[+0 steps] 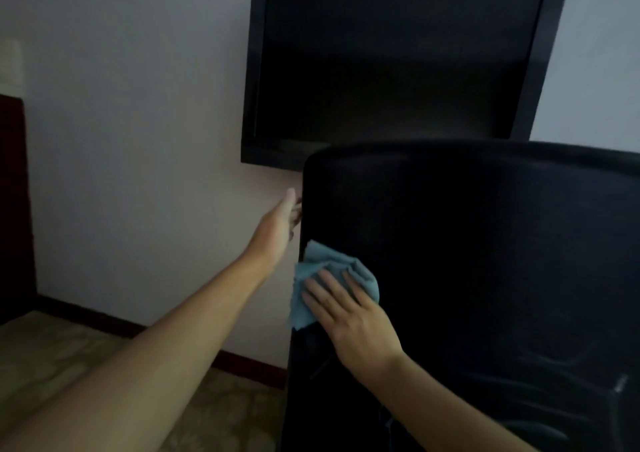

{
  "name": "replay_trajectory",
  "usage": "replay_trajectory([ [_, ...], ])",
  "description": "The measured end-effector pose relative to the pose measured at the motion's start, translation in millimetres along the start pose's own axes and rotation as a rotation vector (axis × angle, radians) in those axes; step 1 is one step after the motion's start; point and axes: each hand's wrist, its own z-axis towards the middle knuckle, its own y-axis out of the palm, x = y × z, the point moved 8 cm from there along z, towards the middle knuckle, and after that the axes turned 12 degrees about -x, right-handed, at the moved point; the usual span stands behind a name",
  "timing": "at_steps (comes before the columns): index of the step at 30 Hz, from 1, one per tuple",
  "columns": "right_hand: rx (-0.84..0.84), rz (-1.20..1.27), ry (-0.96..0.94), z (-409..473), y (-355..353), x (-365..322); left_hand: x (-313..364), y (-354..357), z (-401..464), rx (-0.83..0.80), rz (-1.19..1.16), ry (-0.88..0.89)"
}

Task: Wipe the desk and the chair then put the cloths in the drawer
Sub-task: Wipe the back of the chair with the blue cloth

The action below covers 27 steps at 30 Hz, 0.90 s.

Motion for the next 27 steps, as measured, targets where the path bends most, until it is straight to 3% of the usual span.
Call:
replay_trajectory([
  [2, -0.087, -0.001, -0.03, -12, 11, -7, -35, 2, -3, -0.018, -0.018, -0.102],
  [6, 0.351, 0.016, 0.239, 4, -79, 63, -112, 0, -18, -0.071, -0.085, -0.386],
  [8, 0.455, 0.061, 0.318, 13, -100, 89, -138, 1, -24, -0.091, -0.173, -0.41],
  [10, 0.369, 0.048, 0.244, 24, -75, 73, -152, 1, -23, -0.061, -0.266, -0.376],
  [13, 0.122, 0.063, 0.033, 12, 7, -8, -151, 0, -21, -0.035, -0.385, -0.335],
  [15, -0.025, 0.163, -0.101, -5, 64, -70, -157, -4, -22, -0.087, -0.36, -0.349],
  [18, -0.158, 0.207, -0.128, -17, 100, -104, -160, -2, -23, -0.143, -0.271, -0.355],
  [21, -0.027, 0.149, -0.039, 0, 67, -73, -159, -1, -20, -0.08, -0.229, -0.328],
  [24, 0.321, 0.182, 0.224, 22, 4, -14, -159, -3, -18, -0.054, -0.269, -0.286],
  [27, 0.354, 0.188, 0.256, 16, 14, -22, -161, -3, -22, -0.097, -0.318, -0.271],
])
